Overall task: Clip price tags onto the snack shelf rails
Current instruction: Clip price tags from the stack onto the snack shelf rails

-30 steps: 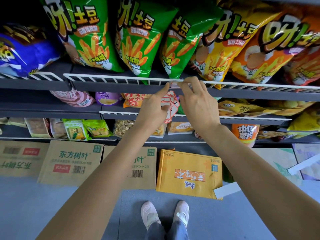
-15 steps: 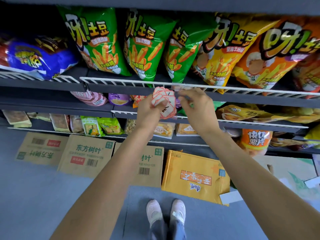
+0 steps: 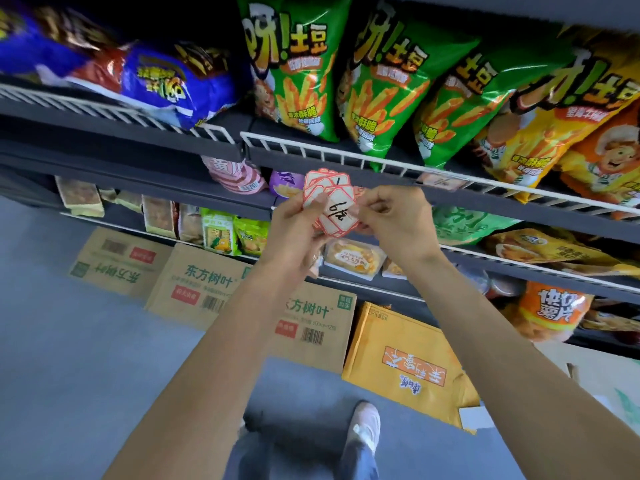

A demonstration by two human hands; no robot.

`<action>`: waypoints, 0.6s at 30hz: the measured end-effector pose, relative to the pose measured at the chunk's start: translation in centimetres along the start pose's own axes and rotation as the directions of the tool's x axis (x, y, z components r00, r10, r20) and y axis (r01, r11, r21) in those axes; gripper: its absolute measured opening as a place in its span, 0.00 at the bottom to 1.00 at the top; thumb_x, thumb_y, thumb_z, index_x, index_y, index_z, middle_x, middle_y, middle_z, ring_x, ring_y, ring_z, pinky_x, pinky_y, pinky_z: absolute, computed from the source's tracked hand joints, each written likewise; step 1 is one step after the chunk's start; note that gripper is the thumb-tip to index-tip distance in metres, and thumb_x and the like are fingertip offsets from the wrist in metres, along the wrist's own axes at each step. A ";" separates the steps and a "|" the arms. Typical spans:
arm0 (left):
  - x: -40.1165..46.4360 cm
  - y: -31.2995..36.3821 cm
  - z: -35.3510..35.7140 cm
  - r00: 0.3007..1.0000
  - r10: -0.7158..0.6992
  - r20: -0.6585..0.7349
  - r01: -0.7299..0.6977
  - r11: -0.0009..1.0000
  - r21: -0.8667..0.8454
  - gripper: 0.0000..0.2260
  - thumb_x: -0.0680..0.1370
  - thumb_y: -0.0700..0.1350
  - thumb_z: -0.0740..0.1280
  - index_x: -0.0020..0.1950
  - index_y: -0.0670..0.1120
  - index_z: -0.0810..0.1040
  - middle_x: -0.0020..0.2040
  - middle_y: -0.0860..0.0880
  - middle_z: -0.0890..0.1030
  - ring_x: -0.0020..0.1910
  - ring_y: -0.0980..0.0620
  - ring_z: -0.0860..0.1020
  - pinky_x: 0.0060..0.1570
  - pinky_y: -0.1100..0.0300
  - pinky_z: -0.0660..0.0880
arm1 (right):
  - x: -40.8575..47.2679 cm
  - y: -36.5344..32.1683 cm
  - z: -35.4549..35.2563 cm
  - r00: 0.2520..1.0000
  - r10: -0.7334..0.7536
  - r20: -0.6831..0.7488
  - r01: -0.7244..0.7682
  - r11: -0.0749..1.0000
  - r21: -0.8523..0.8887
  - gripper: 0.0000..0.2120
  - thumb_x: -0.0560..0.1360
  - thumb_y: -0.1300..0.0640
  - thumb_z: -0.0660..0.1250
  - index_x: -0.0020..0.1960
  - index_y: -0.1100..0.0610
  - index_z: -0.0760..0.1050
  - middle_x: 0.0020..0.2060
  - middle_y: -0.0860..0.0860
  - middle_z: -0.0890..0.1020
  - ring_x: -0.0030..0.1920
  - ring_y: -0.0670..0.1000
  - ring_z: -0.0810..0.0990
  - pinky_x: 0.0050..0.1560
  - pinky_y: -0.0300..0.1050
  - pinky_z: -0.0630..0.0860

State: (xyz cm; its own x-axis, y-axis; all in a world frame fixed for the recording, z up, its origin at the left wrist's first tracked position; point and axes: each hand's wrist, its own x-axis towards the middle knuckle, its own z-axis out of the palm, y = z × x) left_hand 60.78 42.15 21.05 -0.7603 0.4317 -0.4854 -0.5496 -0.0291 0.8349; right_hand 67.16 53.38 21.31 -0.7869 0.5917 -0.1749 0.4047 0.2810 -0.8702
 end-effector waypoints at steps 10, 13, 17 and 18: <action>0.8 5.3 -16.7 0.998 0.061 -0.034 -0.059 0.996 0.072 0.09 0.80 0.40 0.61 0.57 0.40 0.77 0.48 0.43 0.81 0.43 0.51 0.80 0.38 0.63 0.80 | -1.8 -8.0 15.1 0.997 0.011 0.071 -0.019 0.993 0.113 0.11 0.75 0.64 0.66 0.36 0.53 0.76 0.33 0.51 0.82 0.30 0.47 0.82 0.38 0.42 0.81; 1.1 7.0 -21.6 0.994 0.085 -0.065 -0.075 0.986 0.150 0.08 0.80 0.40 0.61 0.56 0.42 0.77 0.48 0.44 0.81 0.45 0.50 0.80 0.45 0.56 0.79 | -2.2 -10.5 19.8 0.998 0.029 0.063 -0.037 0.991 0.129 0.12 0.75 0.64 0.66 0.36 0.52 0.75 0.32 0.49 0.81 0.30 0.46 0.82 0.37 0.42 0.80; 2.0 9.0 -26.7 0.991 0.094 -0.093 -0.075 0.980 0.184 0.07 0.80 0.41 0.61 0.54 0.45 0.78 0.46 0.46 0.82 0.46 0.50 0.80 0.48 0.54 0.78 | -1.8 -13.0 24.7 0.996 0.046 0.071 -0.054 0.993 0.105 0.12 0.75 0.63 0.66 0.35 0.52 0.74 0.30 0.49 0.81 0.26 0.46 0.81 0.27 0.36 0.71; 2.4 9.4 -27.6 0.991 0.092 -0.102 -0.073 0.982 0.176 0.07 0.80 0.40 0.61 0.54 0.45 0.78 0.48 0.45 0.82 0.47 0.49 0.80 0.50 0.53 0.78 | -1.5 -13.4 25.6 0.996 0.051 0.072 -0.058 0.994 0.097 0.12 0.75 0.63 0.66 0.35 0.52 0.73 0.30 0.48 0.80 0.24 0.46 0.80 0.26 0.35 0.70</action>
State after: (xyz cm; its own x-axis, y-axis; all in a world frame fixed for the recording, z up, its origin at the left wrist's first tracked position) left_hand 44.27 18.05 20.57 -0.8388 0.3330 -0.4307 -0.4232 0.0987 0.9006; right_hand 51.00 29.33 21.46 -0.7966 0.5496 -0.2519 0.4027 0.1716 -0.8991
